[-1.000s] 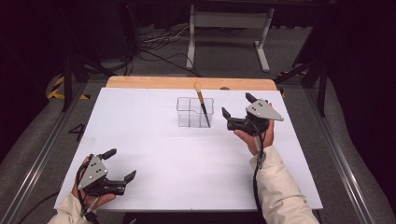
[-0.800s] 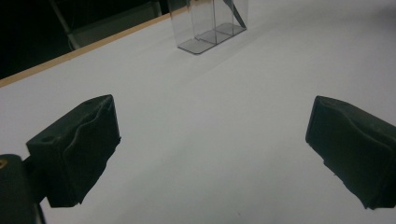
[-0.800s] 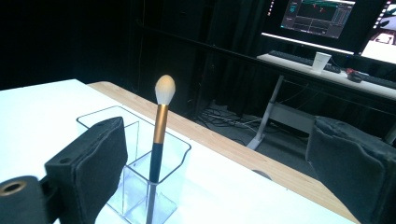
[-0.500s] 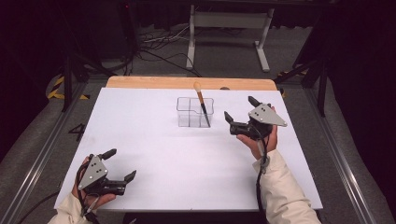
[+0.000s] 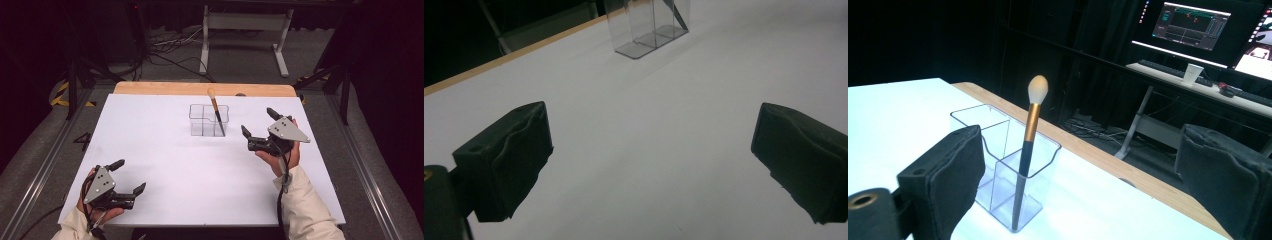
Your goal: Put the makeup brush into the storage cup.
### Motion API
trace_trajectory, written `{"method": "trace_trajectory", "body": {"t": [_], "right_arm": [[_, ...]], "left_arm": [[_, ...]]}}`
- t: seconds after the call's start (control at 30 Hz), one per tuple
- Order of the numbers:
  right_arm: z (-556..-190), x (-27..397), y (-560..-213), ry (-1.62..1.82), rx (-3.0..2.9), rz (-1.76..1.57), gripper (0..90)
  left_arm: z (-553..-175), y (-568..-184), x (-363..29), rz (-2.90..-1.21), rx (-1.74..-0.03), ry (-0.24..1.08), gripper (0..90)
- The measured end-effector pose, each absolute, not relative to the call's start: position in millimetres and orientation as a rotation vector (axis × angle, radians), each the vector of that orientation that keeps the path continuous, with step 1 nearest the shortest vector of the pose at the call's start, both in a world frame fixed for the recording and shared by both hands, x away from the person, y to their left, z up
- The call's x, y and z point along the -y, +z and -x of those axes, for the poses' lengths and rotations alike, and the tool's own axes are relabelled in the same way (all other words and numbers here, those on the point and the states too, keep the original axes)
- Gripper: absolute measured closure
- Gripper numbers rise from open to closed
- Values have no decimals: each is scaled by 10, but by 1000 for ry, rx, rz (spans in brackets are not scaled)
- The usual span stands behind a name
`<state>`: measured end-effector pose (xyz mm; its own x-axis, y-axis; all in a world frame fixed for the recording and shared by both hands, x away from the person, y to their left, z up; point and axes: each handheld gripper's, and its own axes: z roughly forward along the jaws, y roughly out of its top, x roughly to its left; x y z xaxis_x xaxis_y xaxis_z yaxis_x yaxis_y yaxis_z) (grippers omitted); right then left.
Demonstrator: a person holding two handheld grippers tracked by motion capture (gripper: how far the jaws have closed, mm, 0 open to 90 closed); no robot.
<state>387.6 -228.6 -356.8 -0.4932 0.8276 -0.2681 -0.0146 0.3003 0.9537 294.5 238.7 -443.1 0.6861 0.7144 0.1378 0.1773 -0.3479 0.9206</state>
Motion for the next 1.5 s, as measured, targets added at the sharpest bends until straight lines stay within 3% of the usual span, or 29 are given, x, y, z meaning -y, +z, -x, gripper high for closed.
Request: {"method": "trace_trajectory", "body": {"t": [1.5], "right_arm": [[-3508, 2517, -3730, 1242, -1821, -683, 67]], "left_arm": [[-2939, -4428, -2376, -1883, -700, 668, 36]]}}
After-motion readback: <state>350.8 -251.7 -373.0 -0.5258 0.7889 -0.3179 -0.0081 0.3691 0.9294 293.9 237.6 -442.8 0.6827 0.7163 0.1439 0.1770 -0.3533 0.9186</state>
